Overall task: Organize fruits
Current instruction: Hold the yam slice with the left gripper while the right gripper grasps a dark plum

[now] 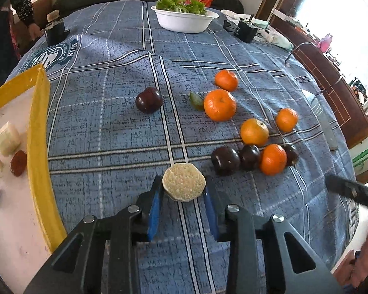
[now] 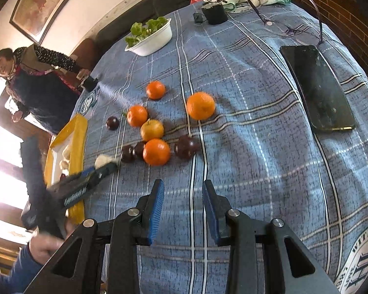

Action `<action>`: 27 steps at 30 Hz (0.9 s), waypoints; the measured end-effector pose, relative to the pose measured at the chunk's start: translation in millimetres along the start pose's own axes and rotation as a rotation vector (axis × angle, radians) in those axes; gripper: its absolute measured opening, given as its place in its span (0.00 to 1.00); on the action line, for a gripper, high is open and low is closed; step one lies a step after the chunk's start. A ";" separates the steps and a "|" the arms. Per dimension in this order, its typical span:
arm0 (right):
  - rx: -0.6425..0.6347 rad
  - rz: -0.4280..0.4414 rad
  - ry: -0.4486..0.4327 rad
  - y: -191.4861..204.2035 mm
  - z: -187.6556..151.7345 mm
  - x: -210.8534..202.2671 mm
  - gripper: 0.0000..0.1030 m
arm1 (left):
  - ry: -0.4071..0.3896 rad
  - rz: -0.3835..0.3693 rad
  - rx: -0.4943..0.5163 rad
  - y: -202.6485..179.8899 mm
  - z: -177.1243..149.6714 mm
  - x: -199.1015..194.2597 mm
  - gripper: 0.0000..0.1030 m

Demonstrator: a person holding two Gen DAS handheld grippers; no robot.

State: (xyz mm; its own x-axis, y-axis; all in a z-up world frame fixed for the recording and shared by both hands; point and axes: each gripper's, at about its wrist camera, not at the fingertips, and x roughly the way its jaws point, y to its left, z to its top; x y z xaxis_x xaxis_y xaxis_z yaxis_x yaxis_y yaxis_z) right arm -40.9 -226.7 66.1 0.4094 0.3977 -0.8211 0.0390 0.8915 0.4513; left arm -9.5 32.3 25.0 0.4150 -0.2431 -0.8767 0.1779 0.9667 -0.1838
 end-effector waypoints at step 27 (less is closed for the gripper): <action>0.149 -0.015 0.083 -11.3 49.2 58.9 0.36 | -0.089 0.005 -0.060 13.7 -15.7 -52.1 0.30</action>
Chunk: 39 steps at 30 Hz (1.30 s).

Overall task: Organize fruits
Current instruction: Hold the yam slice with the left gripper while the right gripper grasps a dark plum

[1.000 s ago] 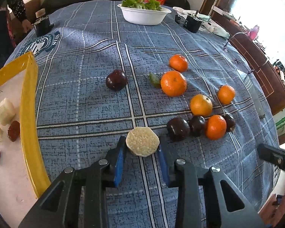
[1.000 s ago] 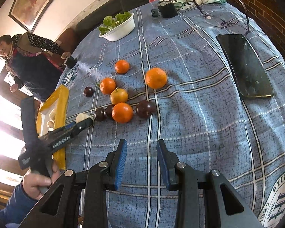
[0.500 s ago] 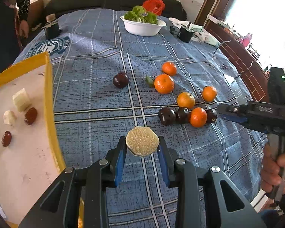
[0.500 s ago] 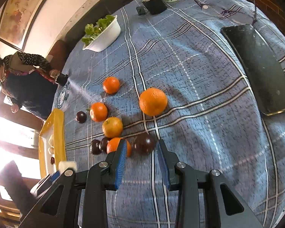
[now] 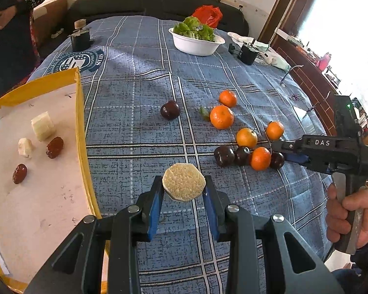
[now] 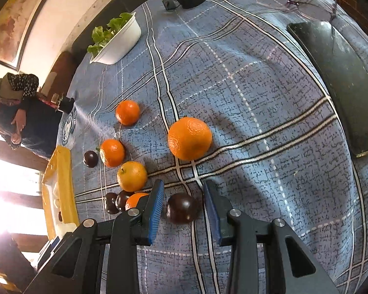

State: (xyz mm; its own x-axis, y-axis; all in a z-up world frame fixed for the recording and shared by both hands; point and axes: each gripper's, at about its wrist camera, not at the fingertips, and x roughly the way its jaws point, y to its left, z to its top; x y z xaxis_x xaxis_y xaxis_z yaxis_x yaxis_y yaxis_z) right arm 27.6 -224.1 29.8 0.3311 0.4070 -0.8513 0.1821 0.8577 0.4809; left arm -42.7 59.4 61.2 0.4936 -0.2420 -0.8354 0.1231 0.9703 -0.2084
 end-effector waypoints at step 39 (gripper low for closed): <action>-0.375 0.048 -0.096 96.3 -47.3 -32.1 0.29 | -0.043 -0.018 -0.044 20.2 4.2 -20.1 0.30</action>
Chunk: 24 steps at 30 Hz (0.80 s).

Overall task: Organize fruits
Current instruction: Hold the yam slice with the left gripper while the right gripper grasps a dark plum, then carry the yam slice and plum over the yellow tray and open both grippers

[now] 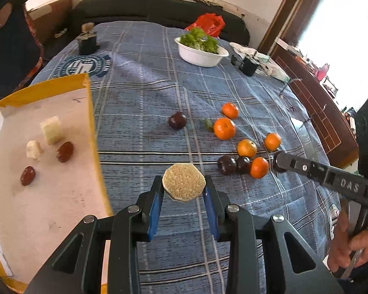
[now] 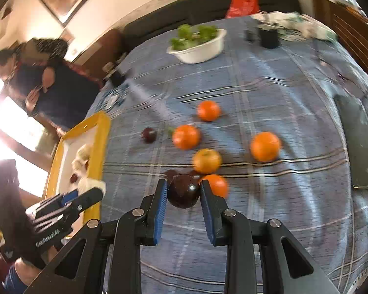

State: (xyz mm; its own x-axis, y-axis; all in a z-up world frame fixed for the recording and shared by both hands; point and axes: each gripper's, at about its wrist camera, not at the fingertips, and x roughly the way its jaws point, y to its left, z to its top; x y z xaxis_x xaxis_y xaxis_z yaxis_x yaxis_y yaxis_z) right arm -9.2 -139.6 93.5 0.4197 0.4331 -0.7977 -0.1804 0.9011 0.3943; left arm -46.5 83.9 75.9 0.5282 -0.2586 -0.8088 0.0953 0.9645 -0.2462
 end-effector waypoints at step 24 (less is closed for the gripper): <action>-0.296 0.131 0.090 148.7 -9.5 54.5 0.30 | 0.002 0.111 -0.224 134.7 -25.1 -31.5 0.30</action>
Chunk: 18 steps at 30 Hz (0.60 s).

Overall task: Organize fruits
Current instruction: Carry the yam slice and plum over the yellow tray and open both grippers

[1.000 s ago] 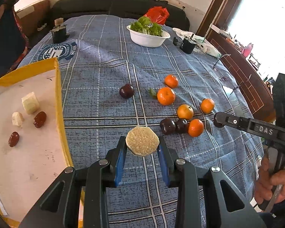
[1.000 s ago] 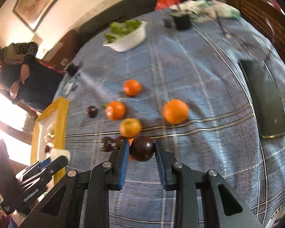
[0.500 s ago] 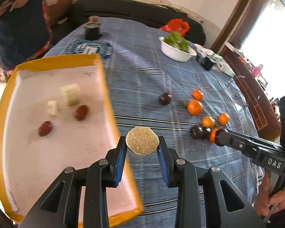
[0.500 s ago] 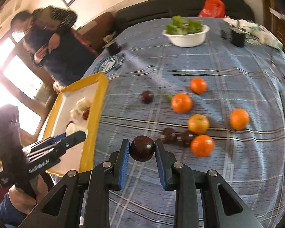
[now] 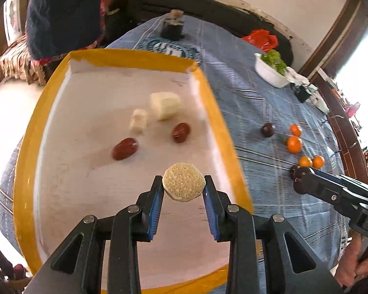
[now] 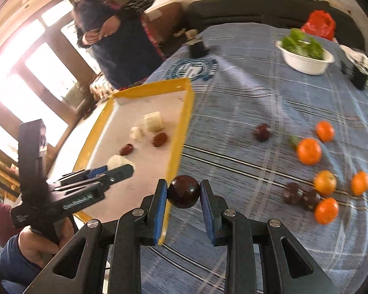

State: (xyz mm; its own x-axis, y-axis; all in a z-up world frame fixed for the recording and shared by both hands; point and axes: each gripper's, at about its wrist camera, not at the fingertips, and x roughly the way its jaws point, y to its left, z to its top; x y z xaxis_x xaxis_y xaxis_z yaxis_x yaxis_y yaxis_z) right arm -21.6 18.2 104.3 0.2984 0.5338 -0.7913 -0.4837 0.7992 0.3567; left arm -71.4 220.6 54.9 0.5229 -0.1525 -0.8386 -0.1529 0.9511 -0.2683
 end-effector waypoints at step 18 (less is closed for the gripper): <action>-0.007 0.009 0.135 41.6 40.6 103.8 0.30 | 0.075 -0.005 0.016 34.2 9.9 23.8 0.30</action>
State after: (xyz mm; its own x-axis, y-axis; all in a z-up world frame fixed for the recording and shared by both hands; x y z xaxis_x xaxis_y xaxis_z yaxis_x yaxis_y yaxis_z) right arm 22.6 118.0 57.2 0.1806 0.4987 -0.8478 -0.4919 0.7922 0.3612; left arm -55.9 252.2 30.4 0.4595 -0.1768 -0.8704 -0.1367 0.9542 -0.2660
